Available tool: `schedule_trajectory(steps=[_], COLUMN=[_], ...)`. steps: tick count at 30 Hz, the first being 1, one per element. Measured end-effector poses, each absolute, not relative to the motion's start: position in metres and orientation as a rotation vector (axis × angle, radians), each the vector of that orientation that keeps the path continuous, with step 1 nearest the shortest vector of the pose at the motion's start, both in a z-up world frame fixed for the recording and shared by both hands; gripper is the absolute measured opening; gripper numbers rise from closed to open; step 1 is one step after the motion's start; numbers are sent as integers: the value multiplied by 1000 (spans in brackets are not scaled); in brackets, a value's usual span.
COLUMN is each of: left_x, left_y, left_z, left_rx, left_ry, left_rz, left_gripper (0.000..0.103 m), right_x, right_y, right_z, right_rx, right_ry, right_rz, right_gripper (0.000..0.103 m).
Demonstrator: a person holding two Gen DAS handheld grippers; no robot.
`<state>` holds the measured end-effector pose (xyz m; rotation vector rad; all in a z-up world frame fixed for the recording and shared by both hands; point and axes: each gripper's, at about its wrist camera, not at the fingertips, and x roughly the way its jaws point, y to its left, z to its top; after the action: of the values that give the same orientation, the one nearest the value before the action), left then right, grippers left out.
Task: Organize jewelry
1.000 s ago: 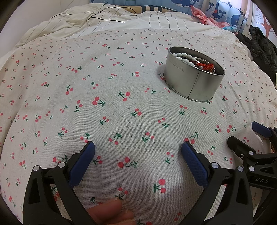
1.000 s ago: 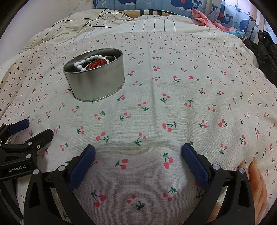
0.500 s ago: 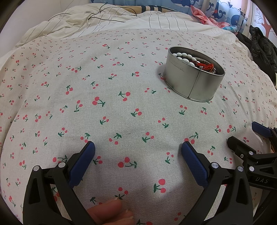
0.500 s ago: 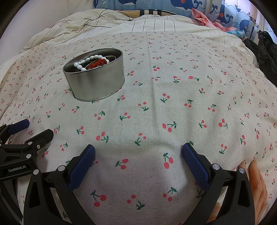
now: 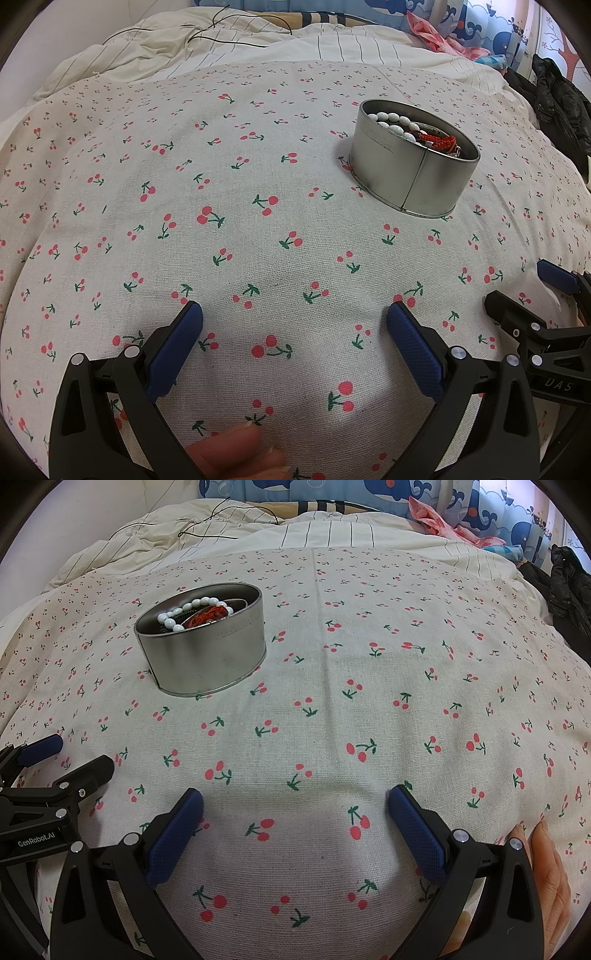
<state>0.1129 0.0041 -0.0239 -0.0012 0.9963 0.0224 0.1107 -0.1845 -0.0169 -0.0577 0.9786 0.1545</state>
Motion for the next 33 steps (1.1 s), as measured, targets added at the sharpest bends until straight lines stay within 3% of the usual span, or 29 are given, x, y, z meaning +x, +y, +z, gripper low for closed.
schedule_trajectory(steps=[33], left_x=[112], left_y=[-1], left_z=[-25], left_rx=[10], left_ry=[992], left_rz=[8], left_gripper=[96], right_x=[111], right_y=[-185], right_z=[-17], right_rx=[-58], right_ry=[979], right_rz=[155], right_gripper=[96])
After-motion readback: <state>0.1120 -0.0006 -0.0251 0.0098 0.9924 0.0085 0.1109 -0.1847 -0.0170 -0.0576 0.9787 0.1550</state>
